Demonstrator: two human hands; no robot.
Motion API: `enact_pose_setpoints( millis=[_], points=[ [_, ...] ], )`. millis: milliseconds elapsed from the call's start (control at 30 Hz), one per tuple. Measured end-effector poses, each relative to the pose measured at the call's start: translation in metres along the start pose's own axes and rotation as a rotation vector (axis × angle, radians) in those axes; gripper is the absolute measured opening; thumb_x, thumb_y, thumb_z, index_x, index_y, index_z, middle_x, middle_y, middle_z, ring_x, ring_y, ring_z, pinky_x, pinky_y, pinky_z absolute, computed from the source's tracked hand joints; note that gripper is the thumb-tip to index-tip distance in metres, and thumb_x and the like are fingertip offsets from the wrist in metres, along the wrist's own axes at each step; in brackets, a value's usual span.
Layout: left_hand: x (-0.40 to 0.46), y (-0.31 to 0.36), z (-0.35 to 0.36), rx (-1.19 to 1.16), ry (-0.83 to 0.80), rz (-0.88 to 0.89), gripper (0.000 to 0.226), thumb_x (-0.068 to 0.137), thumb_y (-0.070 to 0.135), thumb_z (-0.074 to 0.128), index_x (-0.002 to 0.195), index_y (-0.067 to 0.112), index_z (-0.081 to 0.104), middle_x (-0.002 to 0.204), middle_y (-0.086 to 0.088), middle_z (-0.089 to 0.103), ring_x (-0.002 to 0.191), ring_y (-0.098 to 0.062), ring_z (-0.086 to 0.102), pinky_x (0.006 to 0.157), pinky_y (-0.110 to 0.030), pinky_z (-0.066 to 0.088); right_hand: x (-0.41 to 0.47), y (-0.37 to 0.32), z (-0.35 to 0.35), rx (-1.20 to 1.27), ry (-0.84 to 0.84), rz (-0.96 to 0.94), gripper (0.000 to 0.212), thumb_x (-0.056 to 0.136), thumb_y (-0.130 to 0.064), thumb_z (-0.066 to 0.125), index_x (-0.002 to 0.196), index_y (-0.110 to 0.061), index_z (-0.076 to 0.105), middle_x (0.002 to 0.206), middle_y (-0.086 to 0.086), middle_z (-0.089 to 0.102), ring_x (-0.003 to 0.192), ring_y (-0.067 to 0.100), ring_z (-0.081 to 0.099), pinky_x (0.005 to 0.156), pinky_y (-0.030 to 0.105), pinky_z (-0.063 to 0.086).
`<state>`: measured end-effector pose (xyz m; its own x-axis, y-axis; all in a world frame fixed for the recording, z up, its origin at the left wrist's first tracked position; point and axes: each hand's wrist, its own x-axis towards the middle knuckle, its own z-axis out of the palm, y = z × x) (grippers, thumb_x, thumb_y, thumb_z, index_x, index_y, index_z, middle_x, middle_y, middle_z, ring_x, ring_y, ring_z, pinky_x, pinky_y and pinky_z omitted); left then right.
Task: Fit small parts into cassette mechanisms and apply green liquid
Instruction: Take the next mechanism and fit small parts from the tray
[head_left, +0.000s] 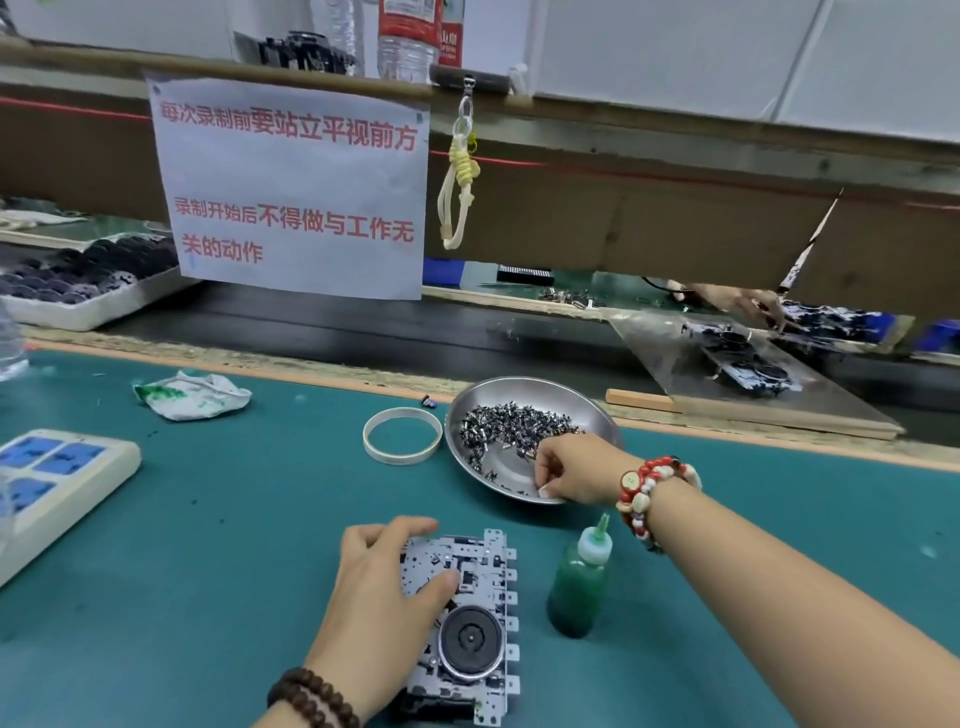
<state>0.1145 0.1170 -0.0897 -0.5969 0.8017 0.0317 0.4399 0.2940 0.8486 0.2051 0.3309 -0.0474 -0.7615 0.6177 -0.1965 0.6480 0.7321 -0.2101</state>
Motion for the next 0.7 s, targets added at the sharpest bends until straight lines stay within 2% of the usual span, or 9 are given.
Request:
enact_pose_setpoints(
  millis=[67, 167, 300, 400, 533, 567, 633, 700],
  points=[
    [-0.002, 0.000, 0.000, -0.013, 0.013, -0.011, 0.030, 0.088, 0.032, 0.059, 0.110, 0.043, 0.043, 0.112, 0.013, 0.028, 0.086, 0.016, 0.036, 0.072, -0.010, 0.027, 0.000, 0.001, 0.000, 0.013, 0.011, 0.000, 0.032, 0.085, -0.010, 0.062, 0.064, -0.027, 0.046, 0.077, -0.010, 0.056, 0.077, 0.006, 0.050, 0.068, 0.015, 0.036],
    [-0.004, -0.002, -0.001, -0.018, 0.029, -0.022, 0.030, 0.088, 0.031, 0.058, 0.112, 0.042, 0.043, 0.113, 0.012, 0.028, 0.085, 0.018, 0.034, 0.071, -0.006, 0.026, -0.001, 0.002, 0.002, 0.053, 0.043, 0.013, 0.030, 0.086, -0.011, 0.062, 0.065, -0.026, 0.046, 0.071, -0.016, 0.051, 0.068, -0.002, 0.046, 0.056, 0.008, 0.033],
    [-0.010, -0.003, -0.004, 0.017, 0.012, -0.017, 0.026, 0.089, 0.033, 0.056, 0.109, 0.043, 0.042, 0.112, 0.012, 0.027, 0.074, 0.014, 0.038, 0.060, 0.007, 0.030, -0.002, 0.002, 0.007, 0.089, 0.125, 0.023, 0.025, 0.086, -0.009, 0.060, 0.069, -0.023, 0.048, 0.076, -0.011, 0.053, 0.078, 0.007, 0.050, 0.068, 0.016, 0.036],
    [-0.013, -0.005, -0.007, 0.061, -0.006, 0.005, 0.025, 0.089, 0.038, 0.054, 0.109, 0.045, 0.040, 0.113, 0.015, 0.026, 0.070, 0.017, 0.039, 0.058, 0.003, 0.033, -0.004, 0.002, 0.008, 0.130, 0.171, 0.015, 0.014, 0.086, -0.007, 0.059, 0.083, -0.020, 0.054, 0.078, -0.010, 0.056, 0.075, 0.008, 0.051, 0.064, 0.013, 0.037],
    [-0.016, -0.005, -0.009, 0.085, -0.012, 0.017, 0.027, 0.090, 0.039, 0.053, 0.113, 0.044, 0.040, 0.114, 0.016, 0.025, 0.070, 0.015, 0.038, 0.057, -0.003, 0.034, -0.006, 0.001, 0.007, 0.140, 0.167, 0.053, 0.014, 0.089, -0.009, 0.058, 0.099, -0.016, 0.064, 0.094, -0.001, 0.065, 0.082, 0.009, 0.055, 0.077, 0.019, 0.045],
    [-0.016, -0.004, -0.010, 0.096, -0.016, 0.021, 0.028, 0.090, 0.040, 0.052, 0.114, 0.044, 0.039, 0.115, 0.016, 0.025, 0.072, 0.014, 0.039, 0.059, -0.005, 0.033, -0.007, 0.001, 0.007, 0.128, 0.166, 0.066, 0.014, 0.090, -0.011, 0.057, 0.100, -0.015, 0.066, 0.098, 0.000, 0.066, 0.084, 0.010, 0.055, 0.080, 0.020, 0.045],
    [-0.015, -0.003, -0.012, 0.126, -0.029, 0.023, 0.027, 0.091, 0.043, 0.049, 0.115, 0.043, 0.038, 0.116, 0.017, 0.024, 0.090, 0.009, 0.042, 0.076, -0.013, 0.033, -0.009, 0.001, 0.006, 0.085, 0.171, 0.088, 0.014, 0.091, -0.011, 0.054, 0.097, -0.014, 0.066, 0.101, 0.001, 0.067, 0.084, 0.011, 0.055, 0.079, 0.020, 0.043],
    [-0.014, -0.003, -0.012, 0.175, -0.043, 0.021, 0.028, 0.091, 0.044, 0.046, 0.118, 0.041, 0.038, 0.118, 0.015, 0.025, 0.108, -0.002, 0.030, 0.088, -0.018, 0.028, -0.010, 0.001, 0.005, 0.056, 0.162, 0.105, 0.014, 0.092, -0.011, 0.052, 0.097, -0.012, 0.066, 0.102, 0.003, 0.067, 0.084, 0.012, 0.054, 0.076, 0.019, 0.041]
  ],
)
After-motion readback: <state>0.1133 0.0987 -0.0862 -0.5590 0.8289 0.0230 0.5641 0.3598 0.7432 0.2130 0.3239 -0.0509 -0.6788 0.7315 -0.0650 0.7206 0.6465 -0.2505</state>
